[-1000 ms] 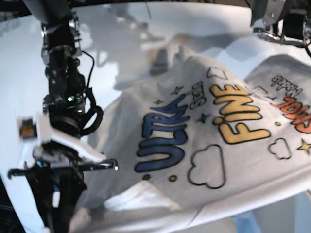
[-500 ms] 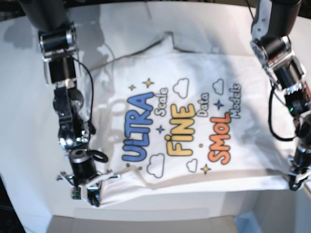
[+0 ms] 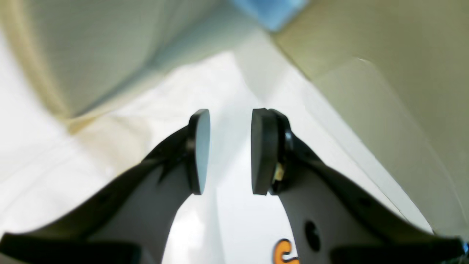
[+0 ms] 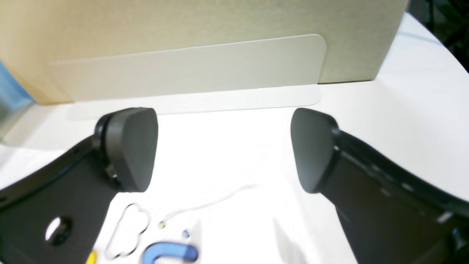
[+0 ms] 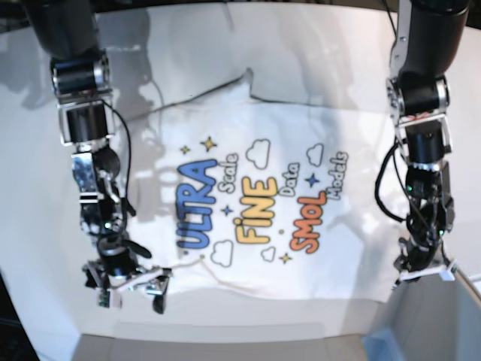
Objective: Layout the t-shirt on the table in an organized manner, then fold the t-shirt properly
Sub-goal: 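Release the shirt and smooth the sleeve area with the right gripper, then move the right gripper to the shirt's sleeve edge and grasp it, then fold the grasped sleeve edge with the right gripper toward the shirt's center, then release the folded fabric and raise the right gripper slightly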
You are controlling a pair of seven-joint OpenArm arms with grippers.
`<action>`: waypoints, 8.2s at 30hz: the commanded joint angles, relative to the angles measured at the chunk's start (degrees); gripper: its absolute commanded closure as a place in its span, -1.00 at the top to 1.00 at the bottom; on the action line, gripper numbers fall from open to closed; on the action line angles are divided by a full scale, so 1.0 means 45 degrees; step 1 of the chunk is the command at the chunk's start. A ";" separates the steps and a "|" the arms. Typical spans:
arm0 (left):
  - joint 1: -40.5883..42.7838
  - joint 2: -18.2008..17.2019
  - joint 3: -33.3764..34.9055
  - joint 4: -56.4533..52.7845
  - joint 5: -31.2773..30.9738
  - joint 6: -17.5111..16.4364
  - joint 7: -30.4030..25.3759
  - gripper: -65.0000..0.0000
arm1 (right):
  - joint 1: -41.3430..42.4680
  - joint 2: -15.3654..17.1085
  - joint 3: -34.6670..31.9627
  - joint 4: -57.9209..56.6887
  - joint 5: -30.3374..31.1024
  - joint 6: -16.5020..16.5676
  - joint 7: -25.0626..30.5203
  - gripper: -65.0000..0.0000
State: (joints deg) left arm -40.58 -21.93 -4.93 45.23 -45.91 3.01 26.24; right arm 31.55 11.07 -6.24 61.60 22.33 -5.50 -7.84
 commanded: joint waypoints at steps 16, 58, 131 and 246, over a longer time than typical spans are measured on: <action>0.5725 -0.1329 -0.0184 0.9084 -0.0044 -0.0150 0.2892 -0.39 | -0.3719 0.0421 -0.0030 0.6384 0.0049 0.0098 -0.5575 0.71; 0.8265 -0.0684 -0.1142 1.0295 -0.0103 -0.0131 0.2911 -0.39 | -0.5907 0.0128 -0.2647 0.8669 -0.3447 0.3947 -0.6845 0.64; 1.1410 -0.0645 -0.1122 1.4007 -0.0005 -0.0150 0.4728 -0.39 | -1.0088 -0.3134 0.6593 0.7985 0.4875 0.0802 -0.9365 -1.00; 1.1391 -0.0606 -0.1063 1.3948 -0.0025 -0.0170 0.4709 -0.38 | -0.7138 -0.2138 0.2061 0.5309 0.1690 0.0255 -0.7353 -0.55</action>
State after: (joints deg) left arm 11.27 -23.83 -9.43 107.13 -45.91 2.55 48.42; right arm -1.06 1.39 2.96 84.99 29.82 -4.58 -41.12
